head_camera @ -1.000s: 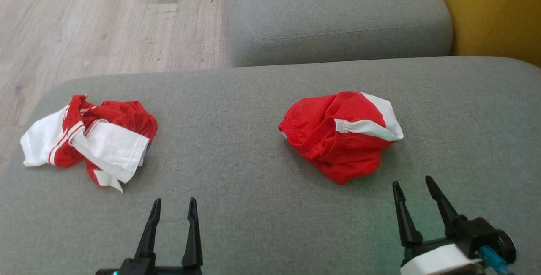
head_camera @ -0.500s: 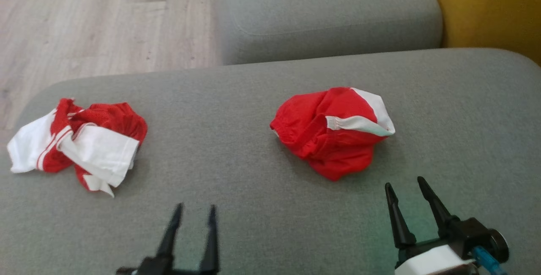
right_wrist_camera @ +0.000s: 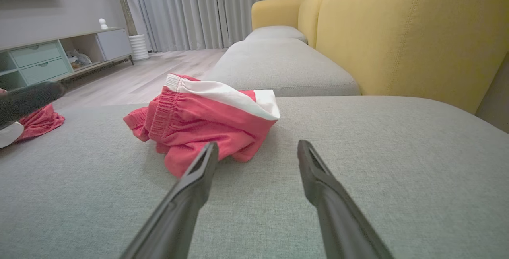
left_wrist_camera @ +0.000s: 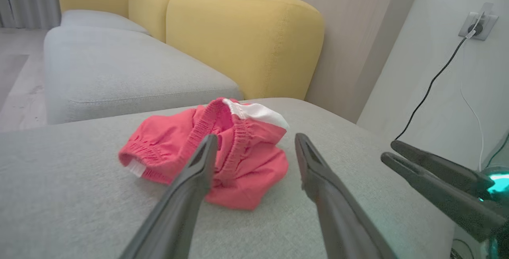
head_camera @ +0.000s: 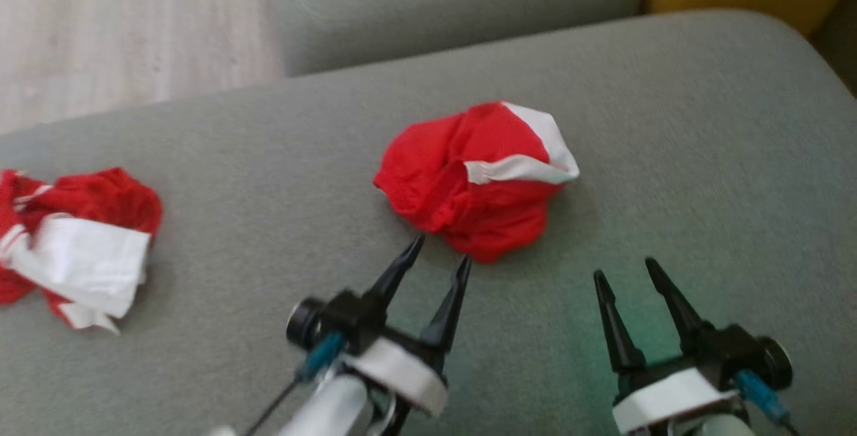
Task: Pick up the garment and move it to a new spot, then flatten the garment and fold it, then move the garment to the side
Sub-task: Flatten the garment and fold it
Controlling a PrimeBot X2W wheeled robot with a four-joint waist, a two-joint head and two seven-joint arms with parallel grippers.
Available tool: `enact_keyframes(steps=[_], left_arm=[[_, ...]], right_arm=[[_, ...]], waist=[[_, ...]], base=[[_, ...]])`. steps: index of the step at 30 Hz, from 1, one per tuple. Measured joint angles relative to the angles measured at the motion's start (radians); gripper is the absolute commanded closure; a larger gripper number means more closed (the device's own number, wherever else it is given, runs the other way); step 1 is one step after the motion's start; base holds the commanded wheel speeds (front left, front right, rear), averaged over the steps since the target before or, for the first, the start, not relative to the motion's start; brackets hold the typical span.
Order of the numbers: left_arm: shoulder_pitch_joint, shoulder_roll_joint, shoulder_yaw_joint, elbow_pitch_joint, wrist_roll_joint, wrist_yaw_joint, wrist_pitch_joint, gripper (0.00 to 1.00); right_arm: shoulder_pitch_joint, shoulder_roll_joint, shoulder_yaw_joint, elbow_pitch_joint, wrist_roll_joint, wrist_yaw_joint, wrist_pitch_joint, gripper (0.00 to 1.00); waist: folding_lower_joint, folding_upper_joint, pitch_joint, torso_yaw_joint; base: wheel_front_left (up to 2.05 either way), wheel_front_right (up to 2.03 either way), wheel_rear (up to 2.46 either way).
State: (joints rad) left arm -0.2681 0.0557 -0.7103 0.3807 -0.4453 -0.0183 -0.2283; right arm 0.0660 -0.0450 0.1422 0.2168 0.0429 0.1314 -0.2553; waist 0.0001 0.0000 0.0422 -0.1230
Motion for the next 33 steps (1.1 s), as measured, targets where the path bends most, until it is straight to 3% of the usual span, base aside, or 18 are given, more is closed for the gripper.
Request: enact_keyframes(steps=[14,24,31,32,33], left_arm=[[-0.228,-0.004,-0.068,0.155,-0.203,0.019,0.044,0.0],[-0.305,-0.005,-0.066,0.278,-0.244,0.036,0.043,0.0],[-0.347,-0.007,-0.076,0.311,-0.292,0.016,0.032,0.0],[-0.348,-0.007,-0.082,0.32,-0.3,0.01,0.033,0.06],[-0.348,-0.007,-0.09,0.328,-0.307,0.008,0.033,0.24]], right_arm=[[-0.051,0.0,0.013,-0.007,0.01,0.0,0.0,0.0],[-0.063,0.0,0.035,-0.006,0.022,0.0,0.0,0.0],[-0.066,0.0,0.038,0.0,0.028,0.0,0.0,0.0],[-0.066,0.0,0.039,0.001,0.028,0.0,0.0,0.0],[-0.066,0.0,0.039,0.001,0.028,0.0,0.0,0.0]], waist=[[0.0001,0.0,0.096,-0.115],[0.0,0.0,0.109,-0.152],[-0.0001,0.0,0.105,-0.176],[0.0,0.0,0.103,-0.179],[-0.0001,0.0,0.102,-0.182]], base=[[0.0,0.0,0.0],[0.0,0.0,0.0],[0.0,0.0,0.0],[0.0,0.0,0.0],[0.0,0.0,0.0]])
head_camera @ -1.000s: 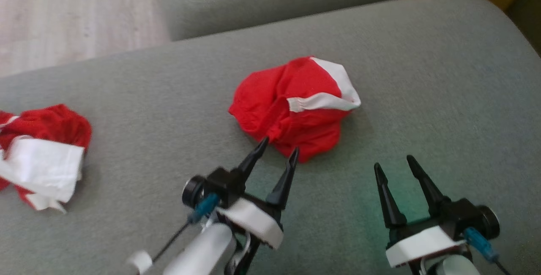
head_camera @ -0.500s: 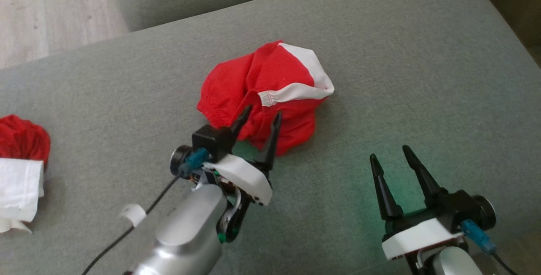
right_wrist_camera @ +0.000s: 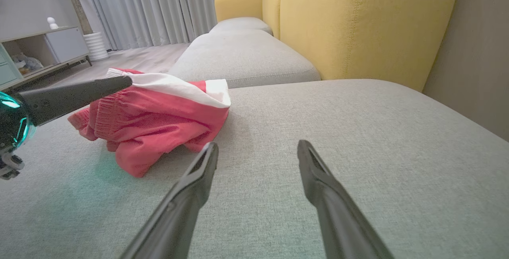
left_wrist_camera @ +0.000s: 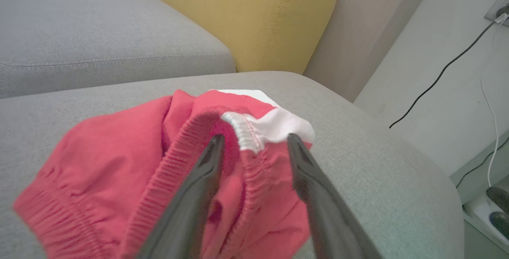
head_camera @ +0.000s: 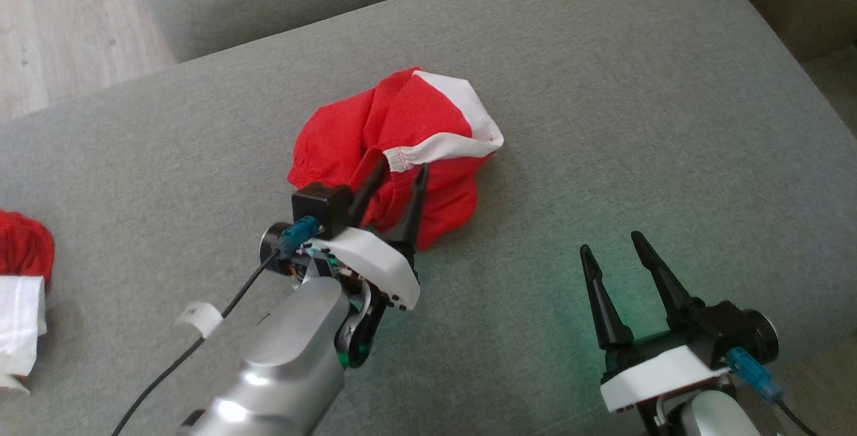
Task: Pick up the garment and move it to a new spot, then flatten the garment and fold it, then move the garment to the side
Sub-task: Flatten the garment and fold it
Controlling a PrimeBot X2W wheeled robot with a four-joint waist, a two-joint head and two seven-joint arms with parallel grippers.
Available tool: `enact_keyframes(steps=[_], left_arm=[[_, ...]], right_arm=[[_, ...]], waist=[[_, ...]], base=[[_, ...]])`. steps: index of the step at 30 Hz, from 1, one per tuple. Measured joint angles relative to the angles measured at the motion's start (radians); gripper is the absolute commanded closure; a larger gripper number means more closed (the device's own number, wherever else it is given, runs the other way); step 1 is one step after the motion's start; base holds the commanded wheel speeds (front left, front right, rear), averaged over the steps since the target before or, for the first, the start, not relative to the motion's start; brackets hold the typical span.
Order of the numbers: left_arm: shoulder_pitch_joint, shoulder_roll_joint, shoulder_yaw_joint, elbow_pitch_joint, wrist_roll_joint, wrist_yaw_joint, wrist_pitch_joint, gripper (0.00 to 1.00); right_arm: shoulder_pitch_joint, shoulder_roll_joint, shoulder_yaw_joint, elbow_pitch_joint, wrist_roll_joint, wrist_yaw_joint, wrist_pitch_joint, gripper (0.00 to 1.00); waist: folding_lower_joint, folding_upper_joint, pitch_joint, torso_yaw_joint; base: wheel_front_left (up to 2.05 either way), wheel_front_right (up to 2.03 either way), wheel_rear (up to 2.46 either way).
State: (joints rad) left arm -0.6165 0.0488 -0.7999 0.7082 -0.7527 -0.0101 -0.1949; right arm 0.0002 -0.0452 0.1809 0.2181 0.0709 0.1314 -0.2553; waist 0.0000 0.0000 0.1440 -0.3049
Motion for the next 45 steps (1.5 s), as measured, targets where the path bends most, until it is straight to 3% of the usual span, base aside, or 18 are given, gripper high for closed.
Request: enact_keyframes(steps=[1,2,4,10,16,25,30,37,45], left_arm=[[0.0,0.0,-0.008,0.007,-0.006,0.0,0.001,0.45],[0.0,0.0,-0.013,0.013,-0.011,-0.001,0.005,0.54],[-0.004,0.0,-0.023,0.029,-0.022,-0.012,-0.001,1.0],[-0.056,0.0,-0.057,0.03,-0.022,-0.041,-0.018,1.0],[-0.211,-0.002,-0.079,-0.007,-0.005,-0.074,-0.025,1.0],[-0.414,0.02,-0.022,-0.159,-0.045,-0.105,-0.016,1.0],[-0.346,0.13,-0.006,-0.256,-0.087,-0.102,0.023,1.0],[0.032,0.305,-0.042,-0.274,-0.12,-0.067,0.054,1.0],[0.111,0.374,-0.038,-0.309,-0.138,-0.042,0.044,1.0]], right_arm=[[0.0,0.0,0.0,0.0,0.0,0.0,0.0,0.0],[0.0,0.0,0.0,0.0,0.0,0.0,0.0,0.0],[0.0,0.0,0.0,0.002,0.0,0.0,0.0,0.0],[0.0,0.0,0.007,0.005,0.007,0.0,0.0,0.0],[0.003,0.0,0.015,0.01,0.015,0.0,0.0,0.0],[0.051,0.0,-0.002,0.01,0.014,0.0,0.0,0.0],[0.056,0.0,-0.01,0.009,0.007,0.0,0.0,0.0],[0.053,0.0,-0.019,0.004,-0.002,0.0,0.0,0.0],[0.044,0.0,-0.036,0.009,-0.01,0.0,0.0,0.0]], waist=[[0.0,0.0,-0.002,-0.003],[0.0,0.0,-0.003,-0.007],[0.0,0.0,-0.009,-0.017],[0.0,0.0,-0.021,-0.041],[0.0,0.0,-0.048,-0.064],[-0.0001,0.0,-0.1,-0.037],[-0.0001,0.0,-0.111,0.017],[0.0,0.0,-0.084,0.091],[0.0,0.0,-0.031,0.177]], base=[[0.0,0.0,0.0],[0.0,0.0,0.0],[0.0,0.0,0.0],[0.0,0.0,0.0],[0.0,0.0,0.0],[0.0,0.0,0.0],[0.0,0.0,0.0],[0.0,0.0,0.0],[0.0,0.0,0.0]])
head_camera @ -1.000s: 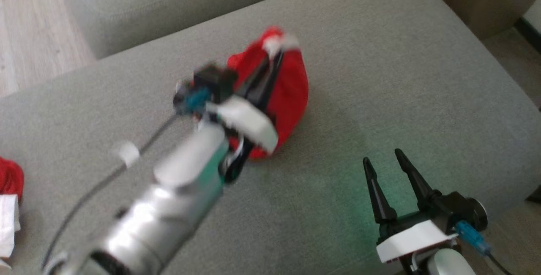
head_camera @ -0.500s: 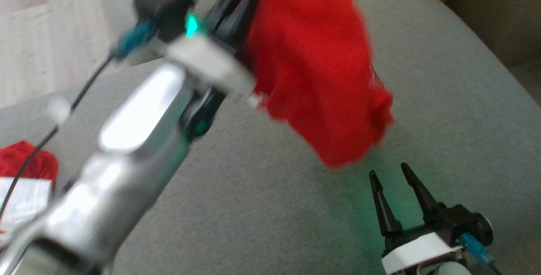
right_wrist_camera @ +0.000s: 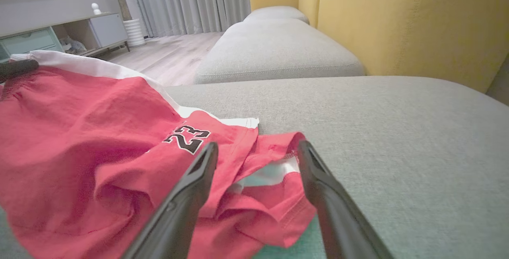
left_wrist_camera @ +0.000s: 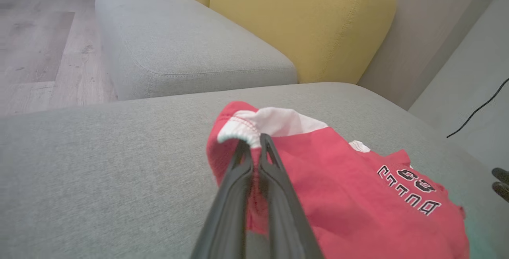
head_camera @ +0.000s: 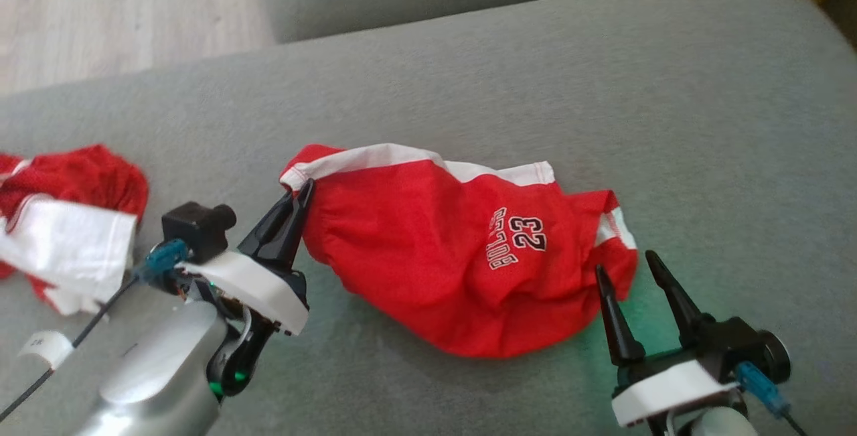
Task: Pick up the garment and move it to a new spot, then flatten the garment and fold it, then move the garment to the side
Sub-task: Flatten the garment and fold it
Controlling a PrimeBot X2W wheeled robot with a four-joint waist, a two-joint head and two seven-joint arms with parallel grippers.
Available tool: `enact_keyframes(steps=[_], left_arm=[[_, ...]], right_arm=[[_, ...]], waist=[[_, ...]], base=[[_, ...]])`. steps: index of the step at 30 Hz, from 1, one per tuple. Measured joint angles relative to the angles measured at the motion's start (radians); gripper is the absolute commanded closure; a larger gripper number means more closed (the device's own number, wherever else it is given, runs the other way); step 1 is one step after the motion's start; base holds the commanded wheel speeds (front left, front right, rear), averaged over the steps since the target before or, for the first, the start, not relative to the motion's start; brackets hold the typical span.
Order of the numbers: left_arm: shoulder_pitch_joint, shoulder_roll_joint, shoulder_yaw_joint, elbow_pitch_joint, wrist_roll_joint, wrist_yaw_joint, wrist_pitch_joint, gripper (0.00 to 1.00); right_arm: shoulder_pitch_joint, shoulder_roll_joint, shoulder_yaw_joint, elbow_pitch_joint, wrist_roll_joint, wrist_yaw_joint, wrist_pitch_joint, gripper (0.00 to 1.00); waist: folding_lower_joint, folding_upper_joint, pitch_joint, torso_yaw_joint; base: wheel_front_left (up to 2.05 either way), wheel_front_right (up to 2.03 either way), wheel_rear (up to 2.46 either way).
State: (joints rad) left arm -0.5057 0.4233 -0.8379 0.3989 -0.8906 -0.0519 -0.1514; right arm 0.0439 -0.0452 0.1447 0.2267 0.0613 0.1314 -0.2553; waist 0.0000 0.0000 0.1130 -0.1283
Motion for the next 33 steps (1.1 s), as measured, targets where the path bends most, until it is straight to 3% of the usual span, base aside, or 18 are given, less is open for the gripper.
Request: enact_keyframes(steps=[10,16,22,31,32,33], left_arm=[[-0.006,0.011,0.014,-0.032,-0.008,0.0,-0.008,1.0],[-0.033,0.012,0.013,-0.05,-0.007,0.0,-0.008,1.0],[-0.052,0.009,0.003,-0.05,-0.002,-0.002,0.001,1.0],[-0.09,-0.002,-0.004,-0.044,0.003,-0.019,0.0,1.0],[-0.092,-0.004,-0.005,-0.043,0.003,-0.019,0.0,1.0],[-0.094,-0.006,-0.006,-0.041,0.003,-0.019,0.0,1.0]], right_arm=[[-0.142,0.0,0.006,0.073,-0.007,0.0,0.0,0.0],[-0.316,-0.044,0.051,0.265,0.009,0.0,0.0,0.0],[-0.549,-0.124,0.191,0.552,0.04,0.0,0.065,0.0],[-0.714,-0.14,0.416,0.74,0.202,0.0,0.091,0.0],[-0.731,-0.145,0.444,0.749,0.224,0.0,0.1,0.07],[-0.748,-0.148,0.476,0.753,0.246,0.0,0.109,0.71]], waist=[[0.0002,0.0,0.074,0.075],[0.0002,0.0,0.108,0.098],[0.0001,0.0,0.128,0.124],[0.0,0.0,0.16,0.158],[-0.0001,0.0,0.164,0.16],[-0.0001,0.0,0.167,0.163]], base=[[0.0,0.0,0.0],[0.0,0.0,0.0],[0.0,0.0,0.0],[0.0,0.0,0.0],[0.0,0.0,0.0],[0.0,0.0,0.0]])
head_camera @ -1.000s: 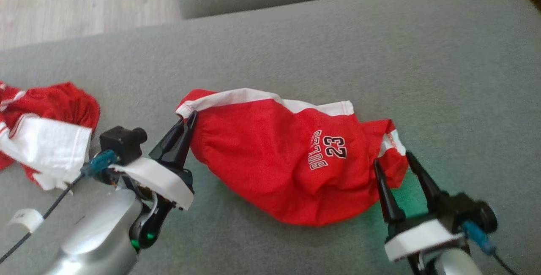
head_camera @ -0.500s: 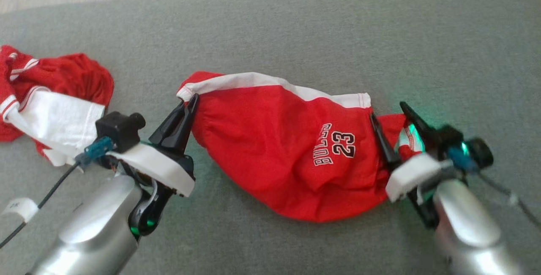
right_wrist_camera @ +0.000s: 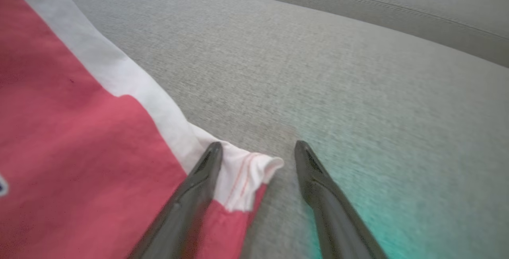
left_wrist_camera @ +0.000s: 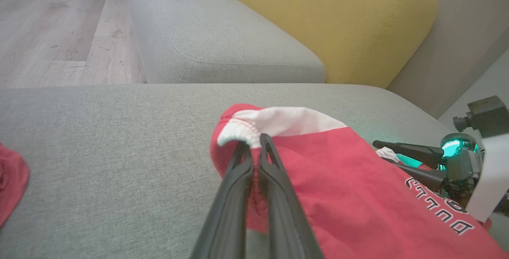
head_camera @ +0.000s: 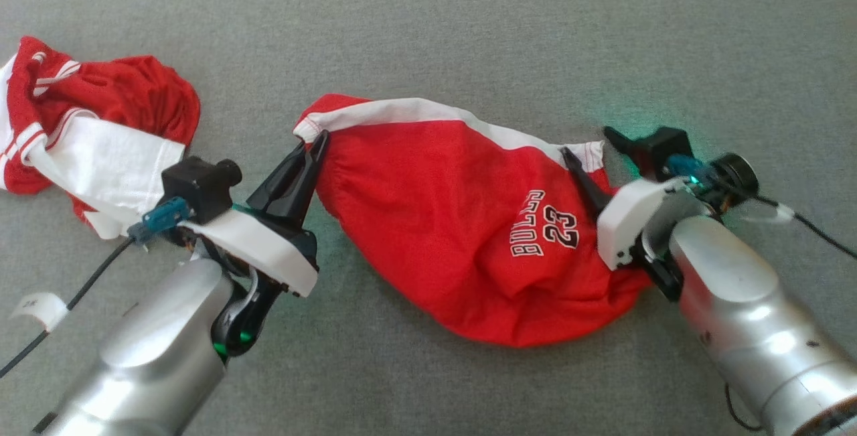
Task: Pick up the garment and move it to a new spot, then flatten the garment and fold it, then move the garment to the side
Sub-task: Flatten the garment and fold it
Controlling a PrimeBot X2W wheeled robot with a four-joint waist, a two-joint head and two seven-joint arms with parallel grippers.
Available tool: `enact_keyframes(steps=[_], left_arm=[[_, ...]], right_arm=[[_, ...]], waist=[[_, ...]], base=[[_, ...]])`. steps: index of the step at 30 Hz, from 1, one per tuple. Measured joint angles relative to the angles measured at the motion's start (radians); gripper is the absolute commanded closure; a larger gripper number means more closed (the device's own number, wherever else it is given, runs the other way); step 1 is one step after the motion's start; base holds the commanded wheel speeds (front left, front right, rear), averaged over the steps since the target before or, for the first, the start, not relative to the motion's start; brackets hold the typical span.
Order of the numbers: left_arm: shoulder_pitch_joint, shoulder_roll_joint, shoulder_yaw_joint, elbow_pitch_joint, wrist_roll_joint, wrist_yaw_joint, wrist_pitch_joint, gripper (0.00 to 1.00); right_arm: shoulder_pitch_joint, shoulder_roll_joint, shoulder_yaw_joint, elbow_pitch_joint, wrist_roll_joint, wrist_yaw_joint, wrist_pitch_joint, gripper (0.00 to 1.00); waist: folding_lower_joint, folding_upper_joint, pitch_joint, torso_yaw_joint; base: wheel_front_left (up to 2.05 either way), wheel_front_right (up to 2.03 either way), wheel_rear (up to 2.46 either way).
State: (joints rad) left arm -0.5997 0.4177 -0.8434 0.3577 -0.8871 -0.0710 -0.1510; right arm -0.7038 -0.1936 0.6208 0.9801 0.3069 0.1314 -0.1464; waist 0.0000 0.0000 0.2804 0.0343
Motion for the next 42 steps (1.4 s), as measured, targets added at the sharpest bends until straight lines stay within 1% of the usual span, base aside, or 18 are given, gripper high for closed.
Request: enact_keyframes(steps=[1,5,7,10,13,16,18,21,23,25,27,28,30,33,34,35,38,42], left_arm=[[-0.001,0.0,0.0,0.003,0.0,-0.001,0.0,1.0],[-0.01,0.001,0.0,0.017,0.0,-0.001,-0.001,1.0],[-0.011,0.001,0.0,0.02,0.0,-0.001,-0.001,1.0],[-0.017,0.007,0.0,0.023,0.008,-0.001,-0.001,1.0],[-0.063,0.013,-0.001,0.021,0.034,-0.001,0.002,1.0],[-0.165,0.008,0.0,0.012,0.056,-0.009,0.015,1.0],[-0.256,-0.005,0.004,0.012,0.075,-0.01,0.025,1.0],[-0.412,-0.05,0.01,0.037,0.116,-0.013,0.025,1.0],[-0.521,-0.09,0.021,0.07,0.15,-0.011,0.003,1.0],[-0.621,-0.126,0.038,0.105,0.183,-0.008,-0.031,1.0],[-0.705,-0.151,0.054,0.134,0.218,-0.007,-0.07,1.0],[-0.736,-0.161,0.068,0.146,0.233,0.001,-0.083,1.0],[-0.769,-0.175,0.096,0.156,0.258,0.011,-0.101,1.0],[-0.75,-0.18,0.126,0.15,0.274,0.008,-0.107,1.0],[-0.75,-0.18,0.126,0.15,0.274,0.008,-0.107,1.0],[-0.728,-0.179,0.136,0.138,0.281,0.002,-0.107,1.0],[-0.604,-0.164,0.135,0.12,0.303,-0.019,-0.107,1.0],[-0.338,-0.145,0.092,0.119,0.341,-0.035,-0.107,1.0]], right_arm=[[-0.014,-0.003,0.03,0.002,0.022,0.0,0.007,1.0],[-0.04,-0.008,0.122,-0.004,0.113,0.0,0.014,1.0],[-0.047,-0.028,0.151,-0.01,0.137,0.0,0.002,1.0],[-0.06,-0.062,0.17,-0.014,0.163,0.0,-0.035,1.0],[-0.106,-0.114,0.158,-0.018,0.168,0.0,-0.068,1.0],[-0.206,-0.163,0.107,-0.047,0.161,0.0,-0.093,1.0],[-0.289,-0.201,0.058,-0.08,0.136,0.0,-0.101,1.0],[-0.412,-0.26,-0.038,-0.147,0.066,0.0,-0.105,1.0],[-0.474,-0.298,-0.119,-0.217,0.001,0.0,-0.106,1.0],[-0.518,-0.321,-0.204,-0.293,-0.065,0.0,-0.11,1.0],[-0.539,-0.33,-0.292,-0.381,-0.134,0.0,-0.111,1.0],[-0.541,-0.33,-0.332,-0.427,-0.166,0.0,-0.113,1.0],[-0.535,-0.328,-0.388,-0.505,-0.223,0.0,-0.114,1.0],[-0.49,-0.315,-0.452,-0.608,-0.265,0.0,-0.115,1.0],[-0.49,-0.315,-0.452,-0.608,-0.265,0.0,-0.115,1.0],[-0.455,-0.309,-0.464,-0.63,-0.268,0.0,-0.115,1.0],[-0.288,-0.278,-0.475,-0.665,-0.268,0.0,-0.109,1.0],[0.014,-0.222,-0.482,-0.7,-0.237,0.0,-0.057,1.0]], waist=[[0.0,0.0,0.003,0.002],[0.0,0.0,0.009,0.001],[0.0001,0.0,0.009,-0.002],[0.0,0.0,0.011,-0.011],[0.0001,0.0,0.018,-0.026],[0.0001,0.0,0.035,-0.044],[0.0001,0.0,0.051,-0.055],[0.0003,0.0,0.079,-0.079],[0.0003,0.0,0.098,-0.098],[0.0003,0.0,0.114,-0.119],[0.0003,0.0,0.128,-0.142],[0.0002,0.0,0.133,-0.153],[0.0003,0.0,0.141,-0.174],[0.0001,0.0,0.142,-0.197],[0.0001,0.0,0.142,-0.197],[0.0001,0.0,0.139,-0.201],[-0.0001,0.0,0.126,-0.205],[0.0,0.0,0.111,-0.193]], base=[[0.0,0.0,0.0],[0.0,0.0,0.0],[0.0,0.0,0.0],[0.0,0.0,0.0],[0.0,0.0,0.0],[0.0,0.0,0.0],[0.0,0.0,0.0],[0.0,0.0,0.0],[0.0,0.0,0.0],[0.0,0.0,0.0],[0.0,0.0,0.0],[0.0,0.0,0.0],[0.0,0.0,0.0],[0.0,0.0,0.0],[0.0,0.0,0.0],[0.0,0.0,0.0],[0.0,0.0,0.0],[0.0,0.0,0.0]])
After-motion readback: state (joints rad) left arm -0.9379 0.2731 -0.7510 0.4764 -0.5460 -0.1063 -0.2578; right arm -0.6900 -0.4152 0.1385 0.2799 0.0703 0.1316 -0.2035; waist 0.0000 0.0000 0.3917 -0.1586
